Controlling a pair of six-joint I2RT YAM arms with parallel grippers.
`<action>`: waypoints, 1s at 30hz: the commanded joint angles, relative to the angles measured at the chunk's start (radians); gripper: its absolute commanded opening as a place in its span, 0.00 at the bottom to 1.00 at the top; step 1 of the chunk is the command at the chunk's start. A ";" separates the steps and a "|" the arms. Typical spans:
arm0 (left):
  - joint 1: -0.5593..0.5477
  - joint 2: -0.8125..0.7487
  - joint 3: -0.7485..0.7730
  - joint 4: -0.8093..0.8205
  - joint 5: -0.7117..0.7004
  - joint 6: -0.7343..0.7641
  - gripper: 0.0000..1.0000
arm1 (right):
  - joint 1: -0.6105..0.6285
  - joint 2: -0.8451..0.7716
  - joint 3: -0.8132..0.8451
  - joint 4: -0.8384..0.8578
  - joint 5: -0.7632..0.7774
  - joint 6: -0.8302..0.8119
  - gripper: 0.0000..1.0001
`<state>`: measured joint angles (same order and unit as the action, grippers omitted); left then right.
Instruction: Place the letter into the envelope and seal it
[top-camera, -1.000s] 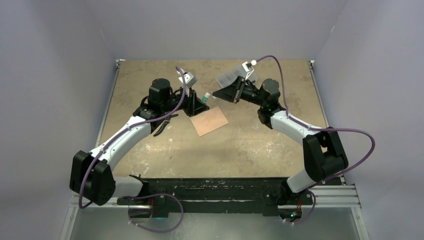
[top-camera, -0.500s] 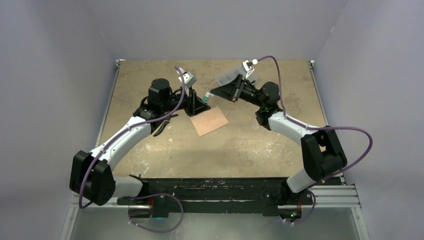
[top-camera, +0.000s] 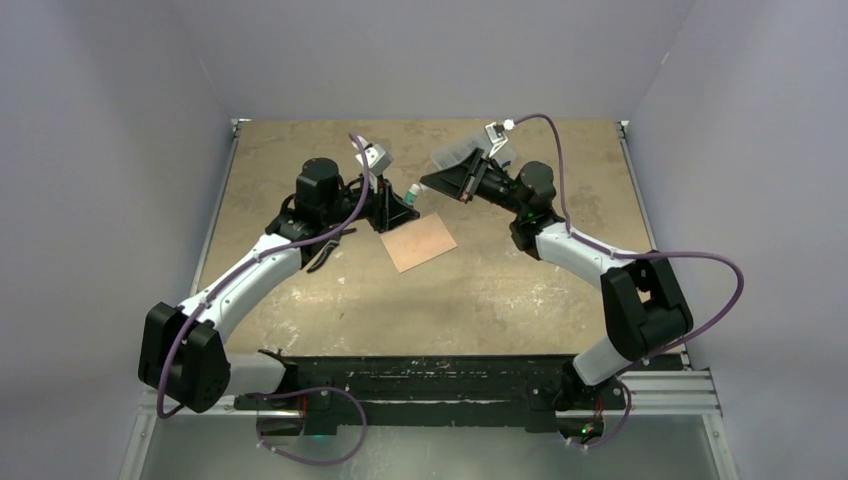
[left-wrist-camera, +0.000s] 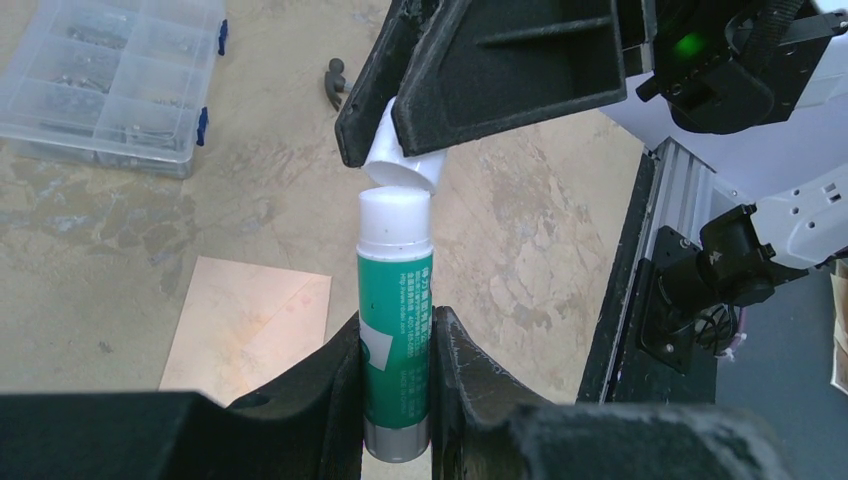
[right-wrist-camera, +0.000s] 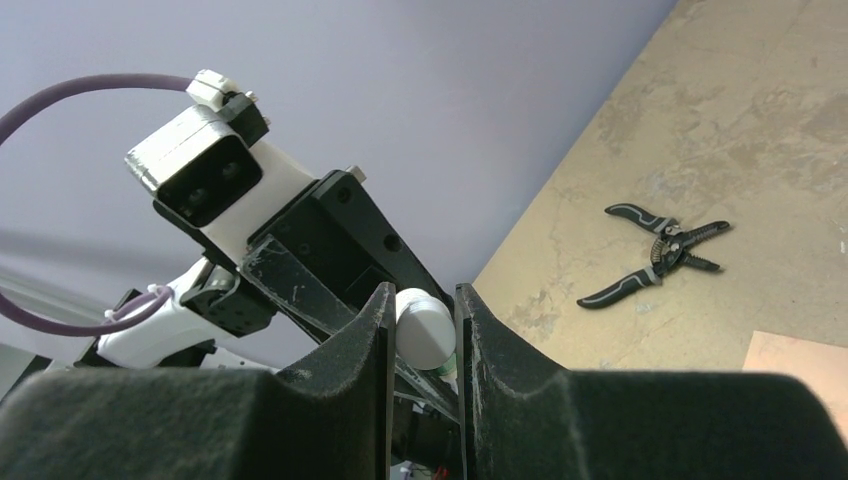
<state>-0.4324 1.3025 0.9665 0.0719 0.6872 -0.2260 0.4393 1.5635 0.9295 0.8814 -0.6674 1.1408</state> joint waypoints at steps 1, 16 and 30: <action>0.001 -0.034 -0.010 0.070 0.026 -0.017 0.00 | 0.014 -0.012 0.053 -0.010 0.024 -0.038 0.12; 0.001 -0.004 0.024 0.000 0.056 0.019 0.00 | 0.039 0.021 0.110 -0.078 -0.087 -0.095 0.11; 0.001 0.014 0.165 -0.293 0.092 0.263 0.00 | 0.091 0.079 0.251 -0.546 -0.301 -0.553 0.10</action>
<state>-0.4236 1.3235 1.0592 -0.2501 0.7158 -0.0383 0.4805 1.6314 1.1446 0.4698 -0.8921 0.7303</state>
